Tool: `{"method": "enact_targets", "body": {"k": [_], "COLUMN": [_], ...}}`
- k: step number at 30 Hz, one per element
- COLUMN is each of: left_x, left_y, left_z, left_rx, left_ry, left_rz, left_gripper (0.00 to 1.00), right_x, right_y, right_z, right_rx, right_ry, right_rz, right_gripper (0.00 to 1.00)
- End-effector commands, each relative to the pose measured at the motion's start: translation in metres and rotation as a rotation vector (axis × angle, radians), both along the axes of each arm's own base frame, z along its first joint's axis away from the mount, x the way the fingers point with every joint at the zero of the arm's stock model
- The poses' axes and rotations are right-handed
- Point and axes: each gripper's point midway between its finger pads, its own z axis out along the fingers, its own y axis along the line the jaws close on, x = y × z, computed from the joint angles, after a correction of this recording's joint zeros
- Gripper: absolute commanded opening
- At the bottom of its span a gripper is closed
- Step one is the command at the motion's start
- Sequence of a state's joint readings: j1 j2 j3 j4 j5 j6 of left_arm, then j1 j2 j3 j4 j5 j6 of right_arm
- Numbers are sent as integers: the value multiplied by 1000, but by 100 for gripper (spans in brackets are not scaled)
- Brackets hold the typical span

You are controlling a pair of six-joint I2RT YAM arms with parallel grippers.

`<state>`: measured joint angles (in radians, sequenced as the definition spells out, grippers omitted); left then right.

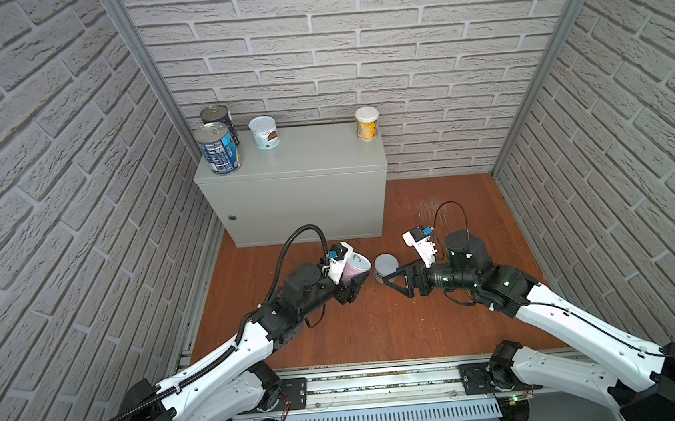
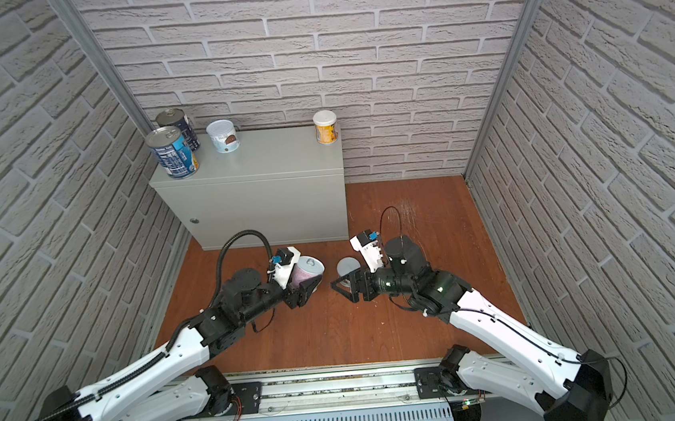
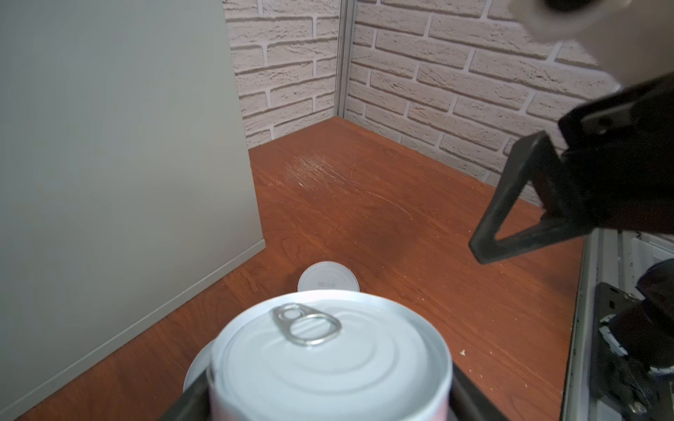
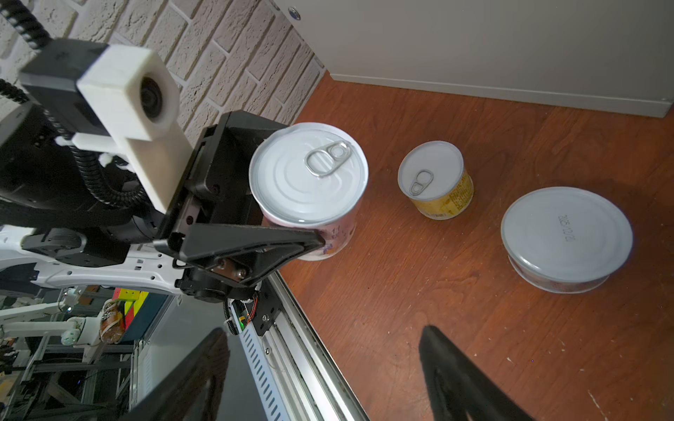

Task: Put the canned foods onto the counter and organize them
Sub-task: 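Raise the pink-labelled can with the left gripper while the right gripper pulls back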

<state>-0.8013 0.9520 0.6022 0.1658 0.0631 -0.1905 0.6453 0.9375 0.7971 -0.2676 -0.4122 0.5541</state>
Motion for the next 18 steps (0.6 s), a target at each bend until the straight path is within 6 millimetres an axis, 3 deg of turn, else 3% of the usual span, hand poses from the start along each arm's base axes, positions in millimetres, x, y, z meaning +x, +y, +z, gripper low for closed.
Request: {"method": "enact_targets", "body": {"k": [1,7,18], "left_x": [16,31,76], "left_y": [-2,0,46], "left_z": [68,104,155], "left_rx": [-98,-92,-182], "left_ry": [-143,-189,-191], "left_rz": [44,98,349], "left_gripper": [46,46,45], "right_x": [10,5,-2], "right_y": [2,4,-3], "right_z": [21,35,32], "right_rx": [121,175,156], "right_ry": [-109,-219,-324], "right_rz": [-49,-21,-25], "right_gripper": [83,84,83]}}
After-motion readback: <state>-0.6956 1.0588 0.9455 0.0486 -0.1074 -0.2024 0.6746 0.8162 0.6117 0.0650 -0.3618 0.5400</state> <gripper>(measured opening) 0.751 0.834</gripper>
